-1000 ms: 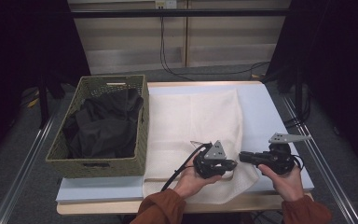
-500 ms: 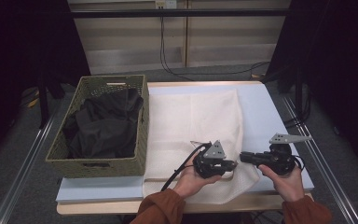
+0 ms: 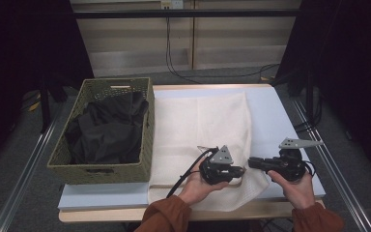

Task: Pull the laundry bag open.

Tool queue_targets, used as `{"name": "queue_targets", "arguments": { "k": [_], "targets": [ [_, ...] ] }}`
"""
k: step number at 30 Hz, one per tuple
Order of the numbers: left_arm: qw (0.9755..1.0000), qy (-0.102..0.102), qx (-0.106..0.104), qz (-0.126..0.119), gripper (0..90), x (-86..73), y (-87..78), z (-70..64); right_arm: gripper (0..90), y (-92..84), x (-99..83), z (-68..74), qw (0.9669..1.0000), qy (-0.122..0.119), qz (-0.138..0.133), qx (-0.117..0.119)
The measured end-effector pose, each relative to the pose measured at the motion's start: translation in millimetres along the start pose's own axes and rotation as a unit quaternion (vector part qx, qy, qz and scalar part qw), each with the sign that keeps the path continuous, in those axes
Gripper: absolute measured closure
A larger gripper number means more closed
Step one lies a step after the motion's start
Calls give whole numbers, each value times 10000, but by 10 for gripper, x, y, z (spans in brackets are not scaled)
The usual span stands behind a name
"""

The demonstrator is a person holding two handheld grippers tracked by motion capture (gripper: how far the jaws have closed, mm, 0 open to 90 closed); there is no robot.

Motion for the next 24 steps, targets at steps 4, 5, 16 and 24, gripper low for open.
{"name": "queue_targets", "arguments": {
  "k": [4, 5, 16, 24],
  "targets": [
    [10000, 18, -47, 15, 819, -4, 10, 2, 847, 1, -4, 0, 10000, -5, 23, 2],
    [10000, 32, -51, 48, 819, -9, 9, 5, 847, 2, -3, -1, 10000, -13, 7, -2],
    [9998, 32, -158, 71, 820, 1, 2, -11, 848, -20, -6, 7, 10000, 27, 19, -9],
    [9991, 156, -81, 396, 819, -90, 36, -7, 849, -160, 49, -100, 9997, 108, -223, -60]
  ]
}}
Point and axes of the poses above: each handheld gripper's, and its own axes: y roughly forward along the jaws, x roughly out of its top, z roughly to its left, the point moved 9 cm from there along y, roughly forward along the jaws, and after that the axes turned 2 degrees about y, right-handed, at the moved point
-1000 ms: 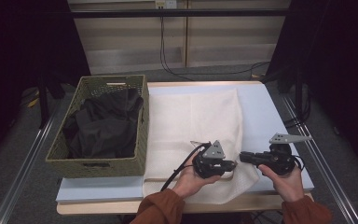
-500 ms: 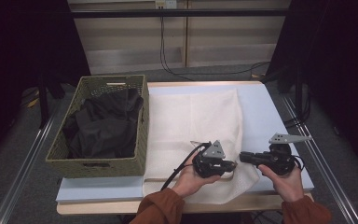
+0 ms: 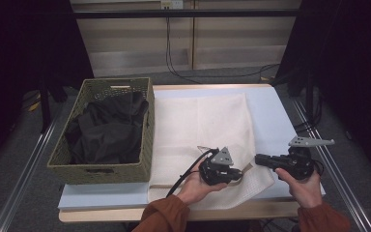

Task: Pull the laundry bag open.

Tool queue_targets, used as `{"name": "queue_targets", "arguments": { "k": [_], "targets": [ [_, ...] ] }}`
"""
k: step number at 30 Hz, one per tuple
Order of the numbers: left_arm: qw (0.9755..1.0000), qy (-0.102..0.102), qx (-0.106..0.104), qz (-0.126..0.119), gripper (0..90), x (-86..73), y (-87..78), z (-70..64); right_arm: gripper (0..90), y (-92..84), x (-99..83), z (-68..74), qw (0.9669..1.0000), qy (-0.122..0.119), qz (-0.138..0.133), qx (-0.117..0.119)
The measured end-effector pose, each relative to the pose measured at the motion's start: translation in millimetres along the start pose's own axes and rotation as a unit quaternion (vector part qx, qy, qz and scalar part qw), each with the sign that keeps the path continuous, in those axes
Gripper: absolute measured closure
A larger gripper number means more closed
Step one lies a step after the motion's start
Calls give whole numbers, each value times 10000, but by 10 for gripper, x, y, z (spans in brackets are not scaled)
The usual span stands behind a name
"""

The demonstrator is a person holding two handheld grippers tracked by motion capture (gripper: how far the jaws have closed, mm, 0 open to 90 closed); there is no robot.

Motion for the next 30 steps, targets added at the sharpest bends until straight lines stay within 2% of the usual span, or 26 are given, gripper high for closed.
{"name": "queue_targets", "arguments": {
  "k": [1, 6, 7, 9, 11, 14, 16, 20, 21, 26, 30],
  "targets": [
    [10000, 63, -23, 45, 819, -5, 2, -6, 850, 0, -13, -6, 10000, 24, 19, -20],
    [10000, -35, -61, -55, 819, -14, 11, -13, 850, -2, -35, -18, 10000, -9, 41, -40],
    [10000, 29, -30, 33, 819, -27, 4, -9, 850, -2, -35, -18, 10000, -9, 41, -40],
    [9999, 28, -12, 108, 820, -44, 13, -24, 850, -5, -48, -29, 10000, 10, 37, -60],
    [9999, 67, 15, 108, 820, -52, -4, -17, 851, -25, -38, -45, 10000, 16, 12, -76],
    [10000, -18, -31, 74, 820, -63, -4, -31, 851, -43, -39, -54, 9999, 56, -9, -90],
    [9998, 34, -20, 176, 820, -97, -5, -20, 851, -36, -54, -51, 9999, 56, 3, -91],
    [9998, 67, -26, 165, 820, -116, -23, -7, 851, -51, -42, -56, 9999, 52, -40, -100],
    [9999, -22, -24, 118, 820, -114, -26, -11, 851, -59, -38, -62, 9999, 49, -72, -108],
    [9996, 63, -61, 260, 819, -153, -16, -9, 851, -78, -39, -72, 9999, 56, -90, -118],
    [9998, 12, -10, 176, 820, -147, -65, 0, 851, -113, -18, -93, 9997, 88, -156, -160]
  ]
}}
Point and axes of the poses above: each handheld gripper's, and its own axes: y roughly forward along the jaws, x roughly out of its top, z roughly to its left, the point moved 9 cm from there along y, roughly forward along the jaws, and after that the axes turned 2 degrees about y, right-handed, at the moved point
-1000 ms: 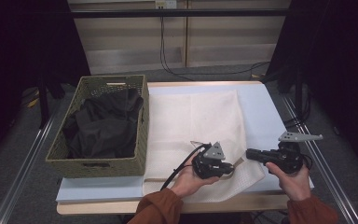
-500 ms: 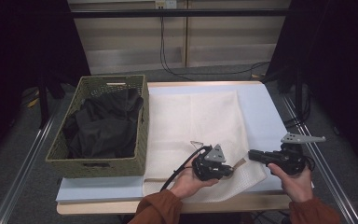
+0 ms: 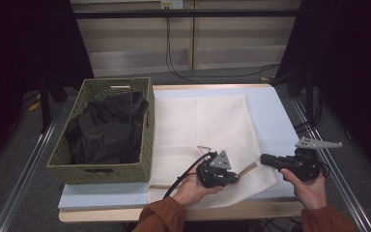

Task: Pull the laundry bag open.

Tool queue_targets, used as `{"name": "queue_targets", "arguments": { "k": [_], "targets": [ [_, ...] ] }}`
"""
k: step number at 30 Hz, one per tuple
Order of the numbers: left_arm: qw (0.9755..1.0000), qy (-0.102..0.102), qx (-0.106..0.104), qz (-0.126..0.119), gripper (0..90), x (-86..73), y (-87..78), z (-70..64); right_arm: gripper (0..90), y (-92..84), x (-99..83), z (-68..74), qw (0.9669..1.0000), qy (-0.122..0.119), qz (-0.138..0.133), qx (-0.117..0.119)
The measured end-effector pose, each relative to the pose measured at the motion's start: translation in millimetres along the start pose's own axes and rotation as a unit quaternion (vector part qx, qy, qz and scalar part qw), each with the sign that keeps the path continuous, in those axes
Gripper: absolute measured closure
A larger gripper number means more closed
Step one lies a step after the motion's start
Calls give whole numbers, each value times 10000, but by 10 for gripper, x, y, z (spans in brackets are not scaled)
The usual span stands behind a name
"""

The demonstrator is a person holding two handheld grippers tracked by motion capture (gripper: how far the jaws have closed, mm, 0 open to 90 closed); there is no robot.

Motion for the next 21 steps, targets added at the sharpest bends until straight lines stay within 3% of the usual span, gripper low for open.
{"name": "queue_targets", "arguments": {
  "k": [2, 6, 9, 13, 15, 20, 21],
  "targets": [
    [9999, 55, 20, 160, 820, -31, -8, 8, 851, 9, -10, -2, 10000, -44, 33, 33],
    [10000, 27, -4, 54, 820, -31, -3, 0, 851, -1, 15, -2, 10000, -40, -27, -21],
    [9997, 90, 9, 236, 819, -62, -52, 20, 851, -10, 8, -12, 10000, 3, -24, -18],
    [9999, 45, 14, 143, 820, -82, -73, 15, 851, -14, -2, -21, 10000, -18, -28, -1],
    [9995, 47, 2, 304, 819, -106, -95, 21, 851, -12, 2, -14, 10000, 5, -26, -6],
    [9997, 6, -9, 226, 820, -126, -102, 22, 851, -12, 6, -26, 10000, 11, -34, -32],
    [9994, 44, 5, 332, 819, -139, -133, 31, 851, -14, 7, -30, 10000, 7, -39, -39]
  ]
}}
Point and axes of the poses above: each handheld gripper's, and its own axes: y roughly forward along the jaws, x roughly out of its top, z roughly to its left, the point moved 9 cm from there along y, roughly forward along the jaws, and after that the axes turned 2 degrees about y, right-handed, at the moved point
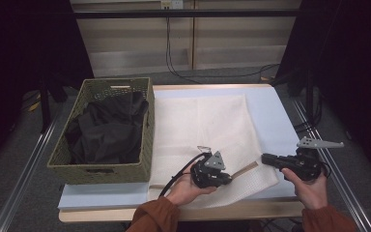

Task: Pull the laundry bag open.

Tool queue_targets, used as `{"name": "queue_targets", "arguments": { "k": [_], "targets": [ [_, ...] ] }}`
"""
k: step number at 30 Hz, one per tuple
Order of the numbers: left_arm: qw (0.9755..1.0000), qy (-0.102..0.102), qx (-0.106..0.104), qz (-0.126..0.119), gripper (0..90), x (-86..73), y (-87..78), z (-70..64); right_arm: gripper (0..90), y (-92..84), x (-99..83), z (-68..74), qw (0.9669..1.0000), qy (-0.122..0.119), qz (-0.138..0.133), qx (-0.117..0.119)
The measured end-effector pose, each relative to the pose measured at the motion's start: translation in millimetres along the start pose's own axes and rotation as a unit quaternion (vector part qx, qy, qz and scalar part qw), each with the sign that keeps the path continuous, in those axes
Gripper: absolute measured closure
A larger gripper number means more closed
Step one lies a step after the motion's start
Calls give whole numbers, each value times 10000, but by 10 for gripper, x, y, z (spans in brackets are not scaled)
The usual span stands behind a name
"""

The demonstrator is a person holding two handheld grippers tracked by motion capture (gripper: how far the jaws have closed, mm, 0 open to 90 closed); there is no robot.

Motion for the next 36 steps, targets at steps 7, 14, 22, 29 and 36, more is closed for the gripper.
{"name": "queue_targets", "arguments": {
  "k": [7, 14, 22, 29, 36],
  "targets": [
    [10000, -56, 26, -18, 819, -51, -46, 13, 851, -14, 9, -7, 10000, 5, -20, -1],
    [9999, -61, 72, -38, 820, -111, -128, 43, 852, -29, 5, -23, 10000, 14, -3, -27],
    [9998, -140, 156, -9, 820, -208, -219, 69, 852, -30, -3, -24, 10000, 22, 9, -42],
    [9996, -112, 219, 117, 819, -242, -267, 79, 852, -25, -18, -27, 10000, 30, 30, -44],
    [9991, 8, 233, 343, 819, -295, -325, 92, 852, -23, -25, -30, 10000, 55, 30, -74]
  ]
}}
Point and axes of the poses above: each handheld gripper's, and its own axes: y roughly forward along the jaws, x roughly out of its top, z roughly to its left, the point moved 9 cm from there along y, roughly forward along the jaws, and after that the axes turned 2 degrees about y, right-handed, at the moved point
